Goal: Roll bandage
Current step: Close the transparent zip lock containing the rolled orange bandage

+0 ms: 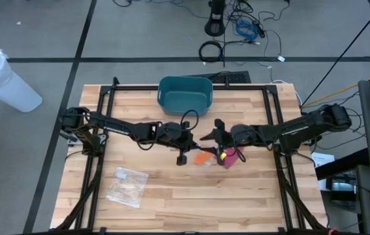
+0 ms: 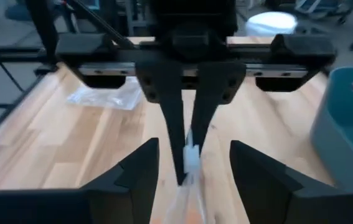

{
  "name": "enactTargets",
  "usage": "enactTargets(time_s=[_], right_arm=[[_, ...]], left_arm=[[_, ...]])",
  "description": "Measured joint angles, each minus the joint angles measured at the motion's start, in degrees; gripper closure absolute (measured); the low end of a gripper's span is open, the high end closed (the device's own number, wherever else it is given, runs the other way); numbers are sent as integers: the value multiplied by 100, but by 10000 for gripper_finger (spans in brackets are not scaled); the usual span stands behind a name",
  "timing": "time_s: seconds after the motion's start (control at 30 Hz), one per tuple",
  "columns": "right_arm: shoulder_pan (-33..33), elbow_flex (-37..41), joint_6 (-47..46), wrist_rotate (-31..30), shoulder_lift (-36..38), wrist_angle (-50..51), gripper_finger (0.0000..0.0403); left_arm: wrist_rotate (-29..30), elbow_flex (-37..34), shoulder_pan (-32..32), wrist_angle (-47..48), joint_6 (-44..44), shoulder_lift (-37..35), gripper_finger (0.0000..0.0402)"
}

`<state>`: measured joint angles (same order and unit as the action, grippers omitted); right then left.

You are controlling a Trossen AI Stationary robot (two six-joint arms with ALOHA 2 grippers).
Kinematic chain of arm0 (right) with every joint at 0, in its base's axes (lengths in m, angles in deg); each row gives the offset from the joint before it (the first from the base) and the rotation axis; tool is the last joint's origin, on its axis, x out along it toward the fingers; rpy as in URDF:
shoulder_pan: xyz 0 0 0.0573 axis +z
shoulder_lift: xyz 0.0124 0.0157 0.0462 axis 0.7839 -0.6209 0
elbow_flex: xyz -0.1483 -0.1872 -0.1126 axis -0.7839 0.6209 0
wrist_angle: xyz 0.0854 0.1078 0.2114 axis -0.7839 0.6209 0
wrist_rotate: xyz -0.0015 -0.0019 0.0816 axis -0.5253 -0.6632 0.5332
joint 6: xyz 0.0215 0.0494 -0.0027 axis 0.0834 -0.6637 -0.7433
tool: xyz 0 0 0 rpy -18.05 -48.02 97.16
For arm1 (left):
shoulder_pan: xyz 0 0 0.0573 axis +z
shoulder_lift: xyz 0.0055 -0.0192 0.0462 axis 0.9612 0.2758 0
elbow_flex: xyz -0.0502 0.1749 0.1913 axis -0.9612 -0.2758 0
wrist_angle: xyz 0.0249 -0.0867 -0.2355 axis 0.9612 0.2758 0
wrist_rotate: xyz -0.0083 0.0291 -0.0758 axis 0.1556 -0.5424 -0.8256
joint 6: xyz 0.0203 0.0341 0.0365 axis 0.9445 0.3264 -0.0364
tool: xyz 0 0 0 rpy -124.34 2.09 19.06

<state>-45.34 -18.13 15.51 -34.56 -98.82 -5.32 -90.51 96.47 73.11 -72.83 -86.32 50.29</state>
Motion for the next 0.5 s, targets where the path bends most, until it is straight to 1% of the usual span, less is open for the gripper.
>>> enactTargets(time_s=[0.03,0.1,0.23,0.33,0.5], right_arm=[[-61,0,-45,199,-63,-86,225],[-113,1,-113,409,-155,-149,229],[-176,4,-127,445,-196,-174,247],[-240,3,-116,430,-198,-184,280],[-364,4,-72,441,-198,-181,350]], left_arm=[[0,0,0,2,-18,0,401],[4,0,2,2,-33,0,401],[67,0,-2,-4,-109,0,401],[276,0,7,-45,-394,0,401],[302,0,15,-44,-433,0,401]])
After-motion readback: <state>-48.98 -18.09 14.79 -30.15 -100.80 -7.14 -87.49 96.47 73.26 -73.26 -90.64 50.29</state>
